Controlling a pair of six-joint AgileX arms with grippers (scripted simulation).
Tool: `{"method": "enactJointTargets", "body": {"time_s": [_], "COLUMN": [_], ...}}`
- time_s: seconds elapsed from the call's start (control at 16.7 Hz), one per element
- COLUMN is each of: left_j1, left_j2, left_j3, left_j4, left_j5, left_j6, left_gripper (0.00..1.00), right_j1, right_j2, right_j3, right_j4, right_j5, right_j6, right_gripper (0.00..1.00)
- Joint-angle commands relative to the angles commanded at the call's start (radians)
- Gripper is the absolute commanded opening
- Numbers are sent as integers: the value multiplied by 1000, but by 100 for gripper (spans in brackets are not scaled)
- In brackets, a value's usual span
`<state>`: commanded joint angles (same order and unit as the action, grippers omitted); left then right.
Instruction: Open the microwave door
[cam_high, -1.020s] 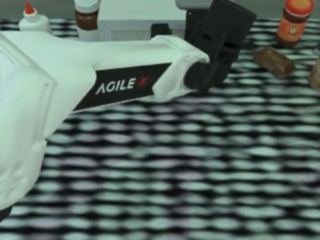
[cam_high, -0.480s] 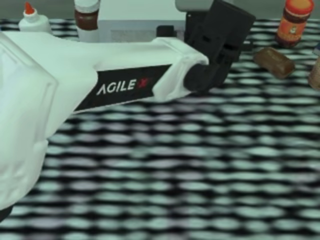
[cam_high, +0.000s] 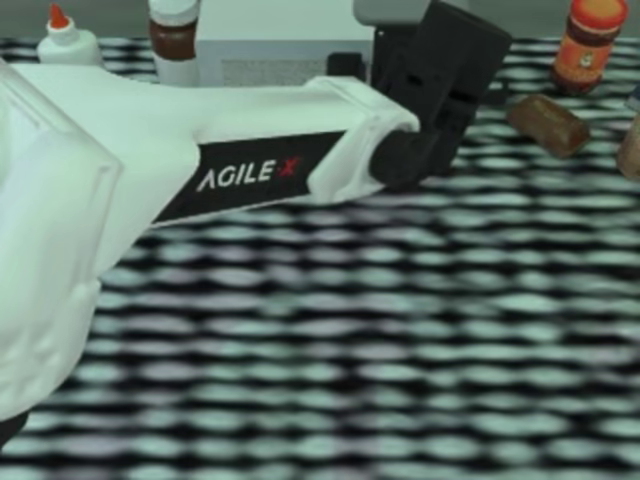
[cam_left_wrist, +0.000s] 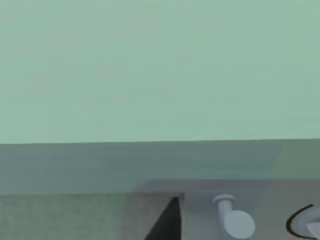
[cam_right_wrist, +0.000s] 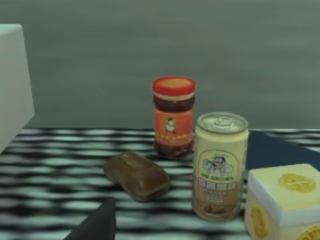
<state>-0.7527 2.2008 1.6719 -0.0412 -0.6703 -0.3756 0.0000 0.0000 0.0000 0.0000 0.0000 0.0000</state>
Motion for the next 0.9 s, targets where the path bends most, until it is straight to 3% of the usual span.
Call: {"method": "enactJointTargets", "body": {"time_s": [0.42,0.48,0.6,0.9], "left_j1": [0,-61,-61,-46], "left_j2": [0,-24,-18,64], "left_j3": [0,-40,-28,154], "left_j4": [0,-2,-15,-226], "left_j5": [0,-4,-1,56], "left_j6": [0,2,-2,-55], "left_gripper": [0,0,0,0], "right_j1": [0,0,0,0], "right_j2": [0,0,0,0], "right_j3": [0,0,0,0], "right_j4": [0,0,0,0], "right_j5": [0,0,0,0], "right_j6": [0,0,0,0], "right_gripper": [100,100,100,100]}}
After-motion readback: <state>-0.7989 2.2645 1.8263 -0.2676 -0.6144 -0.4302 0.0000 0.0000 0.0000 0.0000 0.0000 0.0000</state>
